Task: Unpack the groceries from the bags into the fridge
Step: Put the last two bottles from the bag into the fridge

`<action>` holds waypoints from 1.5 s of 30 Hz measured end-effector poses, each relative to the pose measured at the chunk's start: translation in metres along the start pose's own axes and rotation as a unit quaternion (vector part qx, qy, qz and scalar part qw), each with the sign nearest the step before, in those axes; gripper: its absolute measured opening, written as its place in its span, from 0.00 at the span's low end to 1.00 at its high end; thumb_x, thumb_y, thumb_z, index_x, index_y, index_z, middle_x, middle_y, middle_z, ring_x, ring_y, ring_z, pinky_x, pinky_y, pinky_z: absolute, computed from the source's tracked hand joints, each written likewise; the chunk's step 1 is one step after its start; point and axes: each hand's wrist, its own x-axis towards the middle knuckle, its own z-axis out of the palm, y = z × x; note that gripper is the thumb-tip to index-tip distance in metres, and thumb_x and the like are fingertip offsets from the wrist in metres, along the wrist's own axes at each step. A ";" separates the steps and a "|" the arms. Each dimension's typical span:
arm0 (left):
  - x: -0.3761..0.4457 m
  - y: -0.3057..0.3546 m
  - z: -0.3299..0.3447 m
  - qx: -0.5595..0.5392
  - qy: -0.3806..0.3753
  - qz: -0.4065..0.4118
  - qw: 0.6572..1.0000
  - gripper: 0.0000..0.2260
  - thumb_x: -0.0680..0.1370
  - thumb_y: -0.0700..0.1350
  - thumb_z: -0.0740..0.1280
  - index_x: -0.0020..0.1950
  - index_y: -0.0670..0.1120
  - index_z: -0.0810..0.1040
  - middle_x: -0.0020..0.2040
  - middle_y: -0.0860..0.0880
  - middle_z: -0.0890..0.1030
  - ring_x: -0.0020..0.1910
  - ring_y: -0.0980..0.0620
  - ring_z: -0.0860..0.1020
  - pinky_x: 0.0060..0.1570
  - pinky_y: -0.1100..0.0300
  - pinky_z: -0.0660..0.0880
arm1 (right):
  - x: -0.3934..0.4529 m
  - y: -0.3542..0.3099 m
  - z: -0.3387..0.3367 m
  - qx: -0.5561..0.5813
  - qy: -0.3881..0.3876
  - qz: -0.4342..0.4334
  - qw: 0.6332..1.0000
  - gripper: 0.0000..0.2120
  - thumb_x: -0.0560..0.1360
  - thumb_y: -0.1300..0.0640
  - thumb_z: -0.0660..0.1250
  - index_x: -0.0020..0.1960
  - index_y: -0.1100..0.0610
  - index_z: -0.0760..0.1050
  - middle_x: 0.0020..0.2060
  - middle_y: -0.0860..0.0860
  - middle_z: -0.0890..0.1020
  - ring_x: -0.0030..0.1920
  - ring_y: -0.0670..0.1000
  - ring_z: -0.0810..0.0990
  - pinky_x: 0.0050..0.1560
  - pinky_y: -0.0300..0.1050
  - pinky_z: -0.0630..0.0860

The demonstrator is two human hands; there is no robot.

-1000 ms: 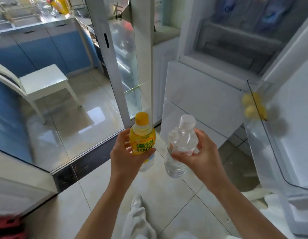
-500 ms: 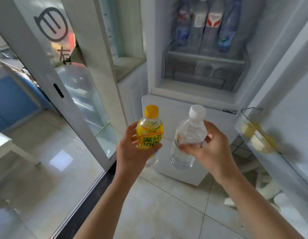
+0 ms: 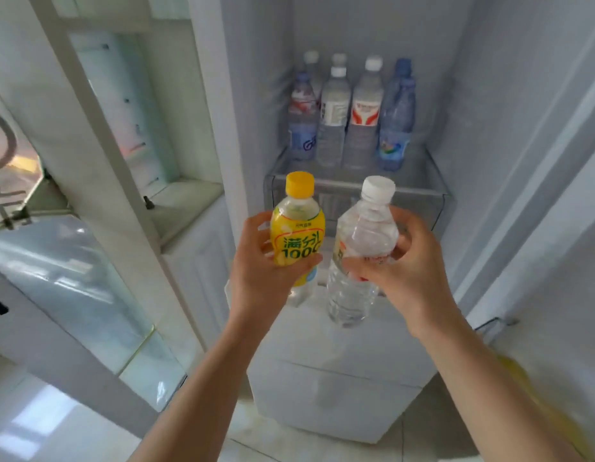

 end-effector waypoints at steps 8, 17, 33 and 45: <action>0.145 0.009 0.062 -0.020 0.001 0.050 0.999 0.32 0.56 0.51 0.80 0.55 0.63 0.72 0.50 0.54 0.83 0.48 0.53 0.83 0.50 0.47 0.80 | 0.139 -0.027 0.006 0.009 0.072 -0.078 0.994 0.33 0.59 0.62 0.81 0.60 0.51 0.72 0.48 0.42 0.81 0.45 0.40 0.81 0.41 0.38 0.79; 0.246 0.017 0.109 -0.043 -0.022 0.072 0.996 0.27 0.64 0.40 0.80 0.56 0.57 0.72 0.48 0.57 0.82 0.46 0.61 0.81 0.49 0.56 0.80 | 0.245 -0.027 0.020 0.009 0.126 -0.105 0.986 0.26 0.58 0.63 0.79 0.49 0.45 0.74 0.43 0.44 0.82 0.43 0.43 0.82 0.46 0.55 0.81; 0.289 -0.032 0.133 -0.051 -0.030 0.042 0.997 0.33 0.65 0.37 0.79 0.63 0.54 0.68 0.51 0.62 0.76 0.50 0.64 0.77 0.53 0.62 0.77 | 0.311 0.023 0.039 -0.075 0.177 -0.109 0.975 0.25 0.59 0.58 0.80 0.52 0.52 0.74 0.47 0.49 0.81 0.47 0.48 0.80 0.49 0.46 0.79; 0.285 -0.042 0.129 -0.014 -0.052 0.084 0.995 0.35 0.66 0.38 0.78 0.65 0.59 0.67 0.54 0.58 0.76 0.51 0.62 0.76 0.51 0.60 0.77 | 0.298 0.025 0.044 -0.109 0.144 -0.148 0.972 0.30 0.62 0.60 0.79 0.55 0.44 0.66 0.48 0.41 0.76 0.49 0.38 0.76 0.47 0.26 0.71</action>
